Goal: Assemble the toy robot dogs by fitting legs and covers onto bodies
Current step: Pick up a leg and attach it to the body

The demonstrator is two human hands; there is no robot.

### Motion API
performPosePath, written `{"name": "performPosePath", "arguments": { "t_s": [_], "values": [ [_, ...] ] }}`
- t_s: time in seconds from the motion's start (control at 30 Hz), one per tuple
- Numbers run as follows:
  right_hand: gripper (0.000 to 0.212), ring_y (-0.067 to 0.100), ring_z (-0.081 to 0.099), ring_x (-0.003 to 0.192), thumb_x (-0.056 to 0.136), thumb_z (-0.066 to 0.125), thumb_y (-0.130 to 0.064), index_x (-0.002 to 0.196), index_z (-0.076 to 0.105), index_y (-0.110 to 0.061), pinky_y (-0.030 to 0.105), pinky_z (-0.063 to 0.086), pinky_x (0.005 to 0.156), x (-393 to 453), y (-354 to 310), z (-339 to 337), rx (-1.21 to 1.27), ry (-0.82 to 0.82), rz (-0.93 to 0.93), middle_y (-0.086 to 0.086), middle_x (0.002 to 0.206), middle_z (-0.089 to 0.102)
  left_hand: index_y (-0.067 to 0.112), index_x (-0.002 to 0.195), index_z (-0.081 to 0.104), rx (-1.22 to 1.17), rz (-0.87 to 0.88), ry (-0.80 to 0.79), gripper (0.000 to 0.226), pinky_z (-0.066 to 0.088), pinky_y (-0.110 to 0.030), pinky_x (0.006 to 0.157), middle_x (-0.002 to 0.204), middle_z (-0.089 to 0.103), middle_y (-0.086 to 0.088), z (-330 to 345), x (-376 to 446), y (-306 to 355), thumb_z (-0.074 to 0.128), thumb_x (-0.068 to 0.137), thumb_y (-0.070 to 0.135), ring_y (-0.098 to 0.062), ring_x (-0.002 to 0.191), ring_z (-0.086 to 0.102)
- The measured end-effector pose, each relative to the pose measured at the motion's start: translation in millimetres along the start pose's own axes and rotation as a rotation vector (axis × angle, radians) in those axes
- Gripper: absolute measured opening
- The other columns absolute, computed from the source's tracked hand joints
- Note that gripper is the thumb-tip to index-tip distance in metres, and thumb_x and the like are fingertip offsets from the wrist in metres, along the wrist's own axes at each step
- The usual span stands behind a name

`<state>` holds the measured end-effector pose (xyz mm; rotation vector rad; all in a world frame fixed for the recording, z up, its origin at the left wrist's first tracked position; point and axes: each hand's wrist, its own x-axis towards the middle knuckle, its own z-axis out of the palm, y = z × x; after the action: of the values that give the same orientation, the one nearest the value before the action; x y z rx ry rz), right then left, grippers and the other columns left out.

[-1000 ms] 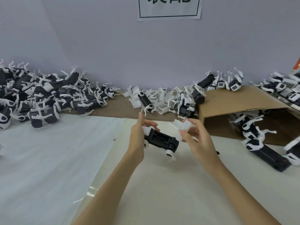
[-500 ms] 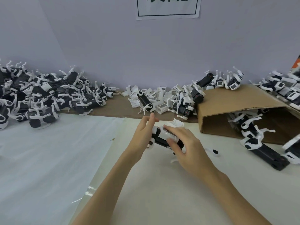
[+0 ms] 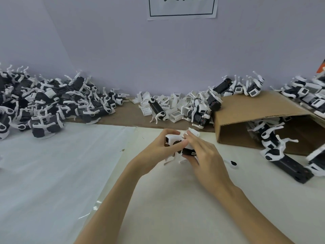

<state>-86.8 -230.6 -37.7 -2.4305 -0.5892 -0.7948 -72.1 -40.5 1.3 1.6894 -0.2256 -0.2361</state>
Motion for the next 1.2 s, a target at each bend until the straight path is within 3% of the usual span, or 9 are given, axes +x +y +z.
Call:
{"name": "performPosePath", "arguments": {
  "t_s": [0.07,0.17,0.23,0.37,0.47,0.67,0.83,1.0,1.2],
  "values": [
    [0.065,0.030,0.060,0.124,0.085,0.083,-0.011,0.145,0.059,-0.012,0.041,0.049,0.107,2,2,-2,-0.023,0.003,0.012,0.001,0.149,0.059,0.029,0.128,0.065,-0.027,0.026,-0.023,0.058,0.052,-0.045,0.107,0.115,0.076,-0.006,2,-1,1,0.082,0.080,0.057,-0.031,0.117,0.068],
    [0.064,0.031,0.061,0.117,0.086,0.083,-0.016,0.146,0.059,-0.016,0.038,0.049,0.102,3,4,-5,-0.041,-0.005,0.047,-0.002,0.148,0.060,0.029,0.122,0.070,-0.014,0.054,0.021,0.047,0.057,-0.036,0.096,0.114,0.076,-0.003,4,0,2,0.082,0.084,0.054,-0.022,0.108,0.073],
    [0.064,0.029,0.060,0.126,0.088,0.082,-0.019,0.147,0.057,-0.016,0.038,0.048,0.105,4,5,-5,-0.020,-0.017,0.045,-0.002,0.150,0.058,0.028,0.118,0.072,0.013,0.080,0.049,0.033,0.058,-0.025,0.084,0.110,0.077,0.001,6,2,1,0.080,0.092,0.048,-0.011,0.098,0.074],
    [0.073,0.020,0.050,0.142,0.088,0.082,-0.015,0.153,0.049,-0.017,0.040,0.044,0.113,2,6,-4,0.049,-0.051,0.011,-0.002,0.156,0.050,0.030,0.115,0.074,0.019,0.082,0.089,0.020,0.056,-0.026,0.083,0.109,0.077,0.002,7,3,-3,0.075,0.099,0.040,-0.009,0.096,0.073],
    [0.069,0.026,0.059,0.125,0.089,0.080,-0.011,0.151,0.051,-0.022,0.040,0.050,0.104,1,7,-3,0.062,-0.045,0.054,-0.004,0.145,0.060,0.031,0.112,0.075,0.009,0.086,0.100,0.014,0.054,-0.023,0.080,0.105,0.077,0.000,7,4,-3,0.072,0.100,0.038,-0.011,0.093,0.074],
    [0.068,0.031,0.061,0.103,0.087,0.083,-0.023,0.149,0.055,-0.025,0.038,0.052,0.086,6,8,-7,-0.059,-0.057,0.078,-0.008,0.133,0.069,0.023,0.112,0.073,0.032,0.118,0.163,0.013,0.053,-0.023,0.077,0.101,0.077,-0.001,16,6,-5,0.065,0.105,0.031,-0.011,0.086,0.071],
    [0.072,0.028,0.058,0.123,0.091,0.079,-0.015,0.155,0.045,-0.020,0.040,0.050,0.105,-1,7,-3,0.021,-0.092,0.043,-0.001,0.151,0.055,0.024,0.111,0.072,0.024,0.150,0.167,0.012,0.049,-0.014,0.069,0.100,0.074,0.004,21,5,-7,0.062,0.106,0.026,-0.006,0.083,0.070],
    [0.063,0.029,0.060,0.113,0.093,0.078,-0.017,0.150,0.052,-0.021,0.038,0.051,0.094,4,11,-3,0.011,-0.097,0.063,-0.003,0.134,0.068,0.024,0.107,0.073,0.024,0.143,0.208,0.011,0.049,-0.019,0.071,0.099,0.075,0.001,22,7,-8,0.063,0.105,0.029,-0.010,0.085,0.071],
    [0.074,0.016,0.051,0.125,0.085,0.084,-0.014,0.150,0.049,-0.011,0.030,0.044,0.103,0,0,0,-0.017,0.006,-0.037,0.002,0.144,0.061,0.028,0.104,0.074,0.022,0.188,0.210,0.007,0.051,-0.015,0.071,0.098,0.076,0.009,23,7,-8,0.068,0.100,0.027,-0.008,0.087,0.071]
  ]
}}
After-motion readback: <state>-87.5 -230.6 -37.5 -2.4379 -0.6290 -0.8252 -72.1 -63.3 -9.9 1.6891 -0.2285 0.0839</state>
